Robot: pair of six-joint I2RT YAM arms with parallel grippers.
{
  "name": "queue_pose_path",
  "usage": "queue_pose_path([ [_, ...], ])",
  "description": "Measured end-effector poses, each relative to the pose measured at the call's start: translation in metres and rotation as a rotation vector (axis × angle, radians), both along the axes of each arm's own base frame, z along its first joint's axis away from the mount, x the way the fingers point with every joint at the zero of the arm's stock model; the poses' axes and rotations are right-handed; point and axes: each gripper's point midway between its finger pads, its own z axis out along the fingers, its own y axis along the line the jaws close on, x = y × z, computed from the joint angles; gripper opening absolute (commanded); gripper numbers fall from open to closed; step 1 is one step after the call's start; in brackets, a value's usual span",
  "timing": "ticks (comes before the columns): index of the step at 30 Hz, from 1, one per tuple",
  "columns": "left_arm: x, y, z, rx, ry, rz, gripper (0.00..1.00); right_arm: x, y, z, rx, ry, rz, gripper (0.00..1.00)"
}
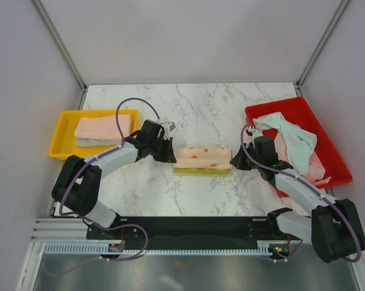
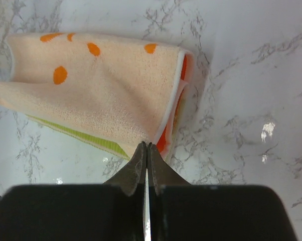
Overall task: Fold and stack the towels
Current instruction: Fold the towel
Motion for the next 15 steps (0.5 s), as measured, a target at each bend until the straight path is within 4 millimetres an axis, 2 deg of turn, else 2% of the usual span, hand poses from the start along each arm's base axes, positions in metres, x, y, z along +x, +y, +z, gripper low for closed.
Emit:
queue_pose_path([
  [4, -0.004, 0.001, -0.005, 0.015, 0.009, 0.011, 0.03, -0.010, 0.000, -0.012, 0.017, 0.054, -0.014, 0.07],
  [5, -0.004, 0.002, -0.006, 0.016, 0.010, 0.013, 0.05, -0.013, 0.001, -0.015, 0.023, 0.066, -0.012, 0.09],
  [7, -0.005, 0.002, -0.006, 0.018, 0.009, 0.018, 0.15, -0.017, 0.004, -0.018, 0.033, 0.087, -0.006, 0.13],
  [10, -0.008, 0.001, -0.003, 0.017, 0.009, 0.027, 0.36, -0.022, 0.005, -0.020, 0.038, 0.112, -0.005, 0.32],
  [11, -0.010, 0.001, -0.003, 0.021, 0.009, 0.034, 0.45, -0.025, 0.004, -0.021, 0.036, 0.125, -0.009, 0.36],
  [15, -0.013, 0.009, 0.003, 0.050, 0.006, 0.079, 0.47, -0.038, -0.006, -0.029, -0.005, 0.188, -0.045, 0.40],
])
